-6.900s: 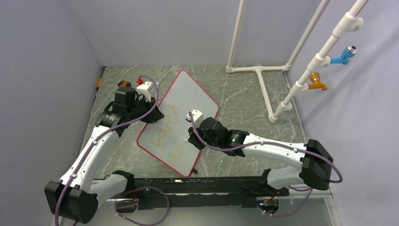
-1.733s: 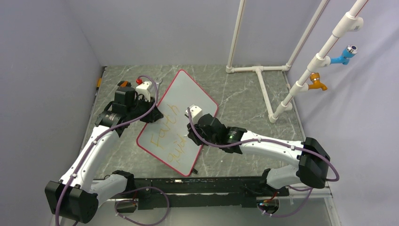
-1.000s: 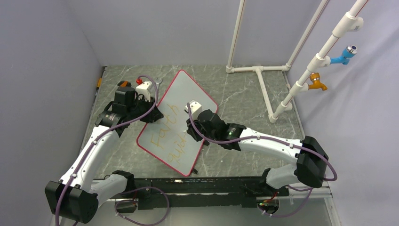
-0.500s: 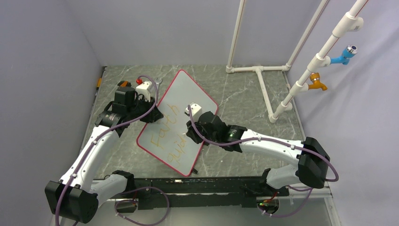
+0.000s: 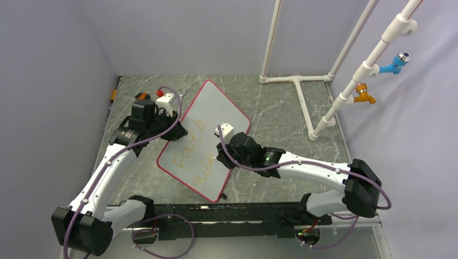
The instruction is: Write a sentence on the whiteboard
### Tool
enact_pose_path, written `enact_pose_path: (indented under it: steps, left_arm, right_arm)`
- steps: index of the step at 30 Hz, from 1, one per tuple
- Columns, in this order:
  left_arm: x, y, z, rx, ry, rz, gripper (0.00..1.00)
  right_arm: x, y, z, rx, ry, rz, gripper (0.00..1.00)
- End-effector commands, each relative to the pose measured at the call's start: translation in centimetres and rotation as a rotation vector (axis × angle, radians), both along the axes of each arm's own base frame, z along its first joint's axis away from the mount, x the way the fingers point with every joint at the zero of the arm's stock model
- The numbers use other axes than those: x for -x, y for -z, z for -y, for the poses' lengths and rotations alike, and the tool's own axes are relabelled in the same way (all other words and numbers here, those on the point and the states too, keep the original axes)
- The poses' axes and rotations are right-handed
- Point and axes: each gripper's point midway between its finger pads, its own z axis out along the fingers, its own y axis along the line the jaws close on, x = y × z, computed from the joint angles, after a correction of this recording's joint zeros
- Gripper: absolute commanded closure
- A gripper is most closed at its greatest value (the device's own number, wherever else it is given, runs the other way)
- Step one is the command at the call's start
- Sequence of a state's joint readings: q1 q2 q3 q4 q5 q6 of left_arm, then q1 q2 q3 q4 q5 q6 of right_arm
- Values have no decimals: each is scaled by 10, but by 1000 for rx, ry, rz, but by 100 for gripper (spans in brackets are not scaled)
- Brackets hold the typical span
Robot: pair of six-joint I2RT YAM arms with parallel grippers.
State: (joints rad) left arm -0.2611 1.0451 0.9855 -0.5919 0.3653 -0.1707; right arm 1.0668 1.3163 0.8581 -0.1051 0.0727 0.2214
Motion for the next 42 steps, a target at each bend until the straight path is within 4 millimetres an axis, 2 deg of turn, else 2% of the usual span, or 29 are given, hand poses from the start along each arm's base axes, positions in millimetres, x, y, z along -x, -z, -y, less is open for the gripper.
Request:
enact_pose_path:
  steps: [1,10,19,26,42]
  left_arm:
    - [-17,-1,-19,-137,-19,112,100]
    - [-17,-2,-19,-136,-17,114,100]
    - [-16,-2,-20,-136,-19,119,100]
    - [-15,-4,-20,-132,-18,126,100]
    - [-14,-4,-19,-129,-17,124,100]
  right_arm:
    - [0,12,8,36,34,-9,100]
    - [-11,5,12,58,75,26,100]
    - [-30,-34,13,22,117,102,100]
    - [-44,-54,18,-48,134,109,100]
    - [-60,-61,16,-153,95,61,100]
